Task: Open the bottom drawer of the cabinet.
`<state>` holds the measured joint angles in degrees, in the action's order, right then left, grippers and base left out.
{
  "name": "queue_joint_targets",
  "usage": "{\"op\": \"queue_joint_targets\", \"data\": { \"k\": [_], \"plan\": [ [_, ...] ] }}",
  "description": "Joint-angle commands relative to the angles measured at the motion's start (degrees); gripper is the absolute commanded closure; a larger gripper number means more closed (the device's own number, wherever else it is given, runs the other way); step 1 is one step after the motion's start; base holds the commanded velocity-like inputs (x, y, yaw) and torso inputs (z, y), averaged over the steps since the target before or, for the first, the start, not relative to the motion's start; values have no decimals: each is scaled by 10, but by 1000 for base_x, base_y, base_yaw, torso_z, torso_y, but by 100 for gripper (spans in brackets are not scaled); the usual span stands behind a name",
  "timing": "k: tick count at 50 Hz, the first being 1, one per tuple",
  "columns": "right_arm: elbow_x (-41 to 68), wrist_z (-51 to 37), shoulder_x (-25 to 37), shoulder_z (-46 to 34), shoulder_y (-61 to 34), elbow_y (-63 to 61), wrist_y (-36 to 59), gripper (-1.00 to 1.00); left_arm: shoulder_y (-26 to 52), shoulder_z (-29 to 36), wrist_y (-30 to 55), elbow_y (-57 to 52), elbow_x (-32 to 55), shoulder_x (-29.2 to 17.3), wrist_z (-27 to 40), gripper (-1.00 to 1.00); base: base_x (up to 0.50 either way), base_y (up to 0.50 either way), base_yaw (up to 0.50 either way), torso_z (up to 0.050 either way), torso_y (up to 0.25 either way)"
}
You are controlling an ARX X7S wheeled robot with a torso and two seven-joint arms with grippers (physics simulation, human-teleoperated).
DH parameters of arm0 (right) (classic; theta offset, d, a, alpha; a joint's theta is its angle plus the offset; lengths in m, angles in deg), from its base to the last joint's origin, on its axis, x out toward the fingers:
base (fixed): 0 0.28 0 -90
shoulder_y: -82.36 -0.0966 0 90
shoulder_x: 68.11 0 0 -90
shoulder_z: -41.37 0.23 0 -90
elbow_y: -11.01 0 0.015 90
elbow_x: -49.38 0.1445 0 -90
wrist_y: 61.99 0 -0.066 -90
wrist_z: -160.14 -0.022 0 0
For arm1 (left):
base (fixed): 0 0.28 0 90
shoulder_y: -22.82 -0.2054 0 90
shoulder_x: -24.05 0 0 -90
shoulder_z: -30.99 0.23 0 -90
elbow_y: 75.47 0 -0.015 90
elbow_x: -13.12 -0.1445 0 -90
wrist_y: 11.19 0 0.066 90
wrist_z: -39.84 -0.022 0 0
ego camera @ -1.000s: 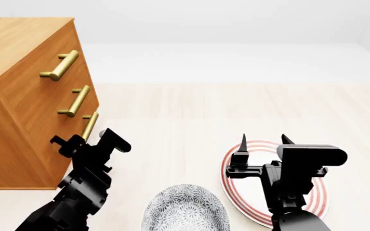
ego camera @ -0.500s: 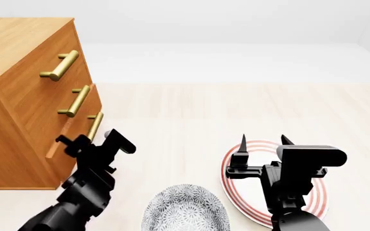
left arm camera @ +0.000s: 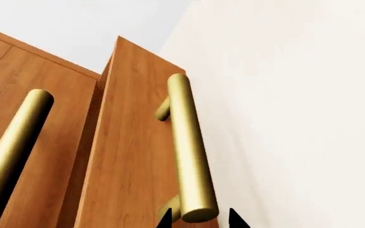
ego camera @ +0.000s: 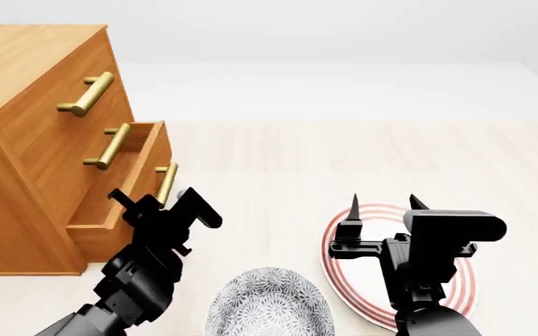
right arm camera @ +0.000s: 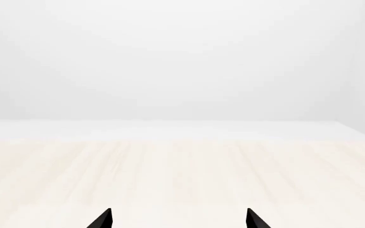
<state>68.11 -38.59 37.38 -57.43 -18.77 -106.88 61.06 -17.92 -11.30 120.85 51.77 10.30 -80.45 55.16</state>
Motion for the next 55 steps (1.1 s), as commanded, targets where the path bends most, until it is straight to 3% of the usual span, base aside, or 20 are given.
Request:
{"op": "queue_joint_targets", "data": {
  "k": [1,45,46,55],
  "plan": [
    [4,-1,2,1,3,4,-7,-100,-11,15,43,-54,5,-2,68,100,0,0,0,0,14],
    [12,-9,9,-5,5,6,-13,-100,-15,22,84,-154,8,-13,59,100,0,0,0,3,7],
    [12,-10,9,-5,4,6,-12,-100,-15,21,86,-158,8,-14,58,-100,0,0,0,0,0],
    [14,-11,10,-6,2,9,-14,-100,-39,-4,145,-320,21,-53,54,-100,0,0,0,0,0]
  ]
}}
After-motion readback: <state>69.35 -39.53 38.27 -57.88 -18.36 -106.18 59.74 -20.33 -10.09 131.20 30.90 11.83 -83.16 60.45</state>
